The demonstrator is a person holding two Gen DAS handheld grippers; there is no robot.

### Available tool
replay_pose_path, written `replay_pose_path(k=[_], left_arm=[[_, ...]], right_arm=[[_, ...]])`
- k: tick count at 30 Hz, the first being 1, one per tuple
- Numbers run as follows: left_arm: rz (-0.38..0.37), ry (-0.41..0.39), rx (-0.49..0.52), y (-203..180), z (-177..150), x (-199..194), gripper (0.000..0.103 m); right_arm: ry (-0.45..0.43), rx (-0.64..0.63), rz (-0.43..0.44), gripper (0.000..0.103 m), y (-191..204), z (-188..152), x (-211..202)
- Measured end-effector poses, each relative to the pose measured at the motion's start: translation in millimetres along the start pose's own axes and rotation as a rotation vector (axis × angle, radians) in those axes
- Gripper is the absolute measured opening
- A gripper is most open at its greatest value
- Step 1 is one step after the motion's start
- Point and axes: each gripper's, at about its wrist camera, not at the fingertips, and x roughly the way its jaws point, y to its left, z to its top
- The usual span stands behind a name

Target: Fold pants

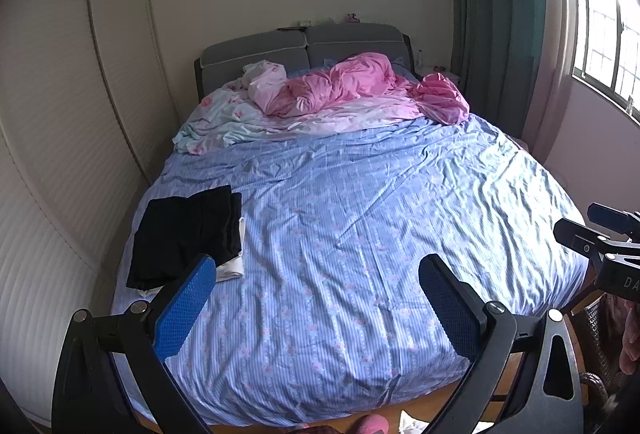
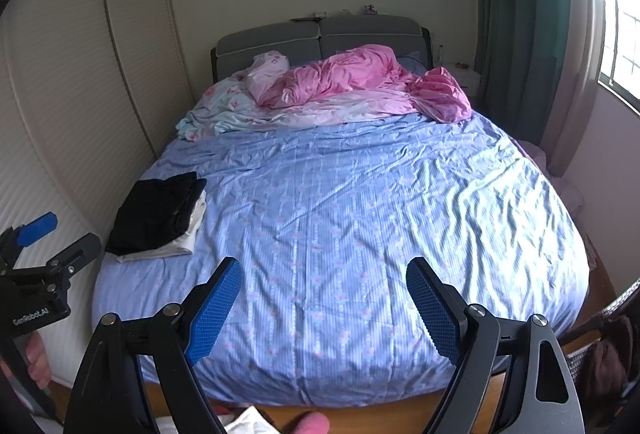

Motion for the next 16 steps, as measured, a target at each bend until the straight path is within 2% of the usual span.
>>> replay_pose_path(k=[16], left_arm=[[-0.010, 0.001, 0.007, 0.0, 3.3, 6.0, 0.103]], right_arm=[[0.007, 0.002, -0.013, 0.085, -3.5, -3.5, 2.5]])
